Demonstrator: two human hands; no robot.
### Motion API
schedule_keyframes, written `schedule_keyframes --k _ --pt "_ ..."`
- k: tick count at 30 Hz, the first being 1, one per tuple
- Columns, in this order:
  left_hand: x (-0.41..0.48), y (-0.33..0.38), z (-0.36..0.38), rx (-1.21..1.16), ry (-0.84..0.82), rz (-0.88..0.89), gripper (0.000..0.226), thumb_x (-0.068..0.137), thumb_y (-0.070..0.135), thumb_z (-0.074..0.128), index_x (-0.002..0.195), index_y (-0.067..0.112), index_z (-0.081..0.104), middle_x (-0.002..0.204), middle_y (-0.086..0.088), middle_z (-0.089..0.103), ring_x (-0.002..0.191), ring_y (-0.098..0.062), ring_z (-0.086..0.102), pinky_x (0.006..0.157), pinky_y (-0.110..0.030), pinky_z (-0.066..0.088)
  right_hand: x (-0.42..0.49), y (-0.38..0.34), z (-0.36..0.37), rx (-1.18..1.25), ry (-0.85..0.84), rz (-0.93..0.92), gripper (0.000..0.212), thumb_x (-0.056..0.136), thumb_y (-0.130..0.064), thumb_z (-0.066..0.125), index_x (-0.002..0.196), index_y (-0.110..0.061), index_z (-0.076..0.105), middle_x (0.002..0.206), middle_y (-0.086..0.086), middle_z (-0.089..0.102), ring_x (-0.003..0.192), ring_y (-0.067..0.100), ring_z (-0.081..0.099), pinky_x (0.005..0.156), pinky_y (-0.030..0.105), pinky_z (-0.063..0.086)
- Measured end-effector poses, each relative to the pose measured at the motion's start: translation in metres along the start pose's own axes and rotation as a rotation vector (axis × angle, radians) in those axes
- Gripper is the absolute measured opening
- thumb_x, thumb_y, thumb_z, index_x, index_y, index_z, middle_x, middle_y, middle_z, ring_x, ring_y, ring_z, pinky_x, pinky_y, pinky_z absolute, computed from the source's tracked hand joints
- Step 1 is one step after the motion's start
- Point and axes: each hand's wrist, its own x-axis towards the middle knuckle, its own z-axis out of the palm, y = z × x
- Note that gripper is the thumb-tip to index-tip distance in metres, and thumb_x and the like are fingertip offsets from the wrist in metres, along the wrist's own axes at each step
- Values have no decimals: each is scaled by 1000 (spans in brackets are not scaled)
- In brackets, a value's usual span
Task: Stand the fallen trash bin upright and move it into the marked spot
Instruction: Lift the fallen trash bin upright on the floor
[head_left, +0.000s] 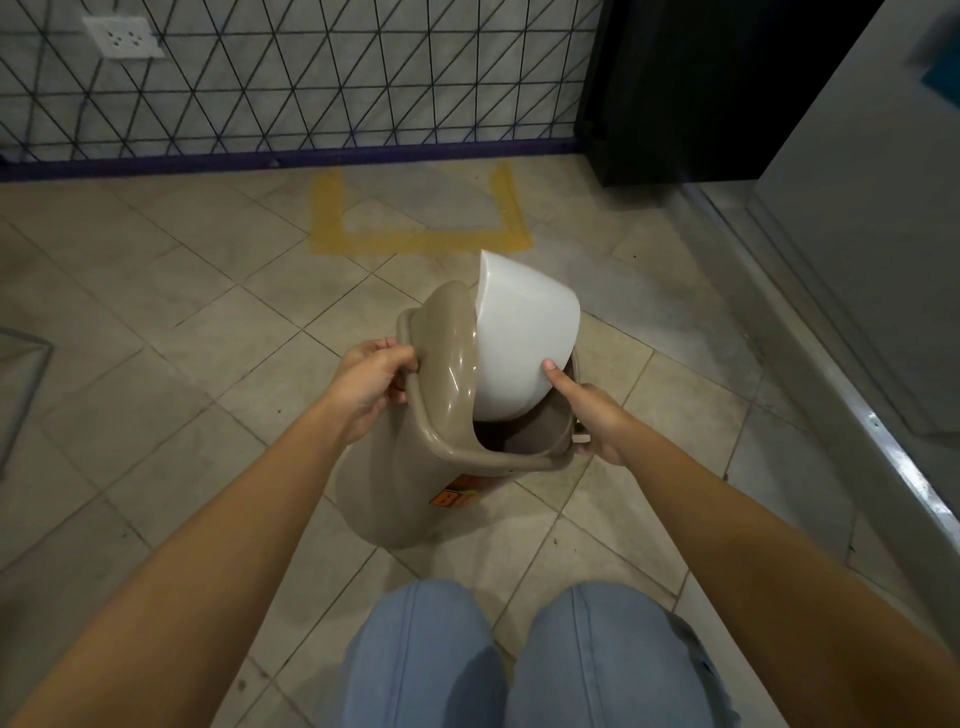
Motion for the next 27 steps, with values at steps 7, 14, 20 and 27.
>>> schedule_keyframes --k 7,14,20,27 --pt "7 -9 -6 -16 -12 6 13 75 -2 48 82 6 55 68 -6 49 58 -15 42 55 -29 36 -14 -11 -12 -16 -22 -105 102 57 -76 62 136 -16 38 126 2 56 110 22 54 81 37 45" --pt "12 -26 -3 51 -49 -9 26 78 4 48 98 11 62 73 -2 59 58 -14 52 55 -28 47 -22 -12 -23 -45 37 -174 115 43 -73 70 136 -19 31 102 -8 52 89 8 53 67 27 45" --pt "11 -35 0 82 11 -23 38 80 3 46 114 13 61 69 1 60 49 -9 54 54 -27 46 -24 -13 -25 -85 25 -211 122 36 -69 74 138 -21 28 107 -5 56 93 8 55 72 28 47" --pt "8 -40 1 35 81 -15 46 82 0 42 125 14 55 72 -1 61 57 -13 51 56 -28 45 -23 -13 -22 -120 2 -252 121 38 -61 79 139 -22 25 104 -4 58 92 8 58 65 24 47"
